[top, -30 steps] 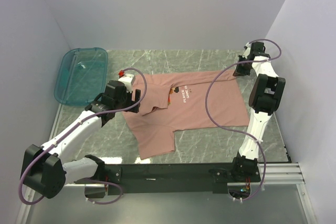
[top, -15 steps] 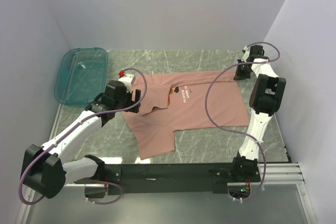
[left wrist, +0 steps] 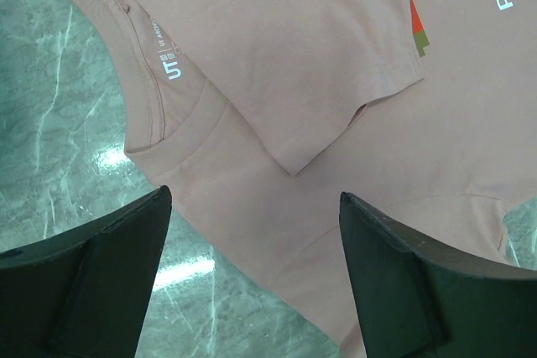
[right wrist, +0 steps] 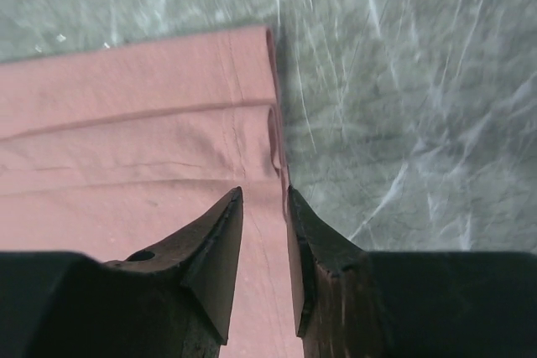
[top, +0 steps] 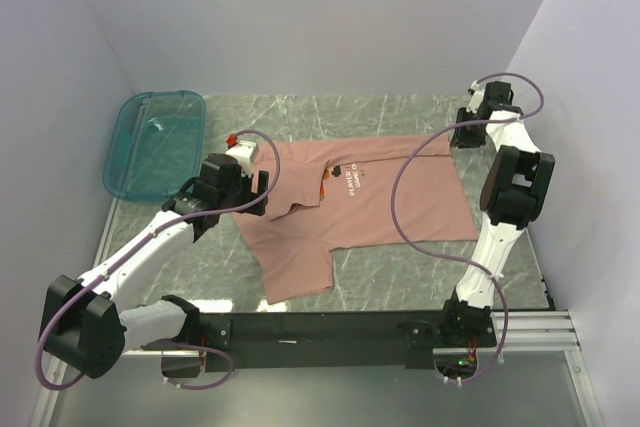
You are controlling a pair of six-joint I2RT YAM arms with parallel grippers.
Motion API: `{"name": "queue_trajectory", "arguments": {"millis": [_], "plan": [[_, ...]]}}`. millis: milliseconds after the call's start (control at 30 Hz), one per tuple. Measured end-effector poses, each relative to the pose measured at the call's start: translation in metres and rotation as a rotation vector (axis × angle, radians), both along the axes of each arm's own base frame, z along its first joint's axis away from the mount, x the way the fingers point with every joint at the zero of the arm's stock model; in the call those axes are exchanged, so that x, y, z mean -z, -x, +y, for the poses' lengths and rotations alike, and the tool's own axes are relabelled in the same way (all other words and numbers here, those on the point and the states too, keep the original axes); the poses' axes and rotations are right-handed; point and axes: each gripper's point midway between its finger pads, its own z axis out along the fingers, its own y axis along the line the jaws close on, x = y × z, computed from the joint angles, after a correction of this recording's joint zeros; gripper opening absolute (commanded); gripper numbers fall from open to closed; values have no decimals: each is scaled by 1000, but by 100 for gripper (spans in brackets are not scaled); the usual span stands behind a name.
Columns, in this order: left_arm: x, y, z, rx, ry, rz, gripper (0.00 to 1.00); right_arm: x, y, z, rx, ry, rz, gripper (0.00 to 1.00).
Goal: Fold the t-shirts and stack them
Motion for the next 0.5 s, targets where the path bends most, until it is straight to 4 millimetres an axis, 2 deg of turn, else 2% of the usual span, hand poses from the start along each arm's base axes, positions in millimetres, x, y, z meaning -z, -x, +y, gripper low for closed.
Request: {"name": "queue_trajectory", "arguments": {"millis": [100,233,333,500], "plan": [[0,0,0,1,1,0,86,-11,-9,1,-9,-12,-27,36],[0,0,0,2,1,1,86,-24,-32,1,-22,-27,-78,36],[0,0,-1,3,1,1,86,-20,-39,0,-22,-33,-76,36],[2,0,-1,3,-1,5,86,4,-40,0,-12,-46,-22,36]]}}
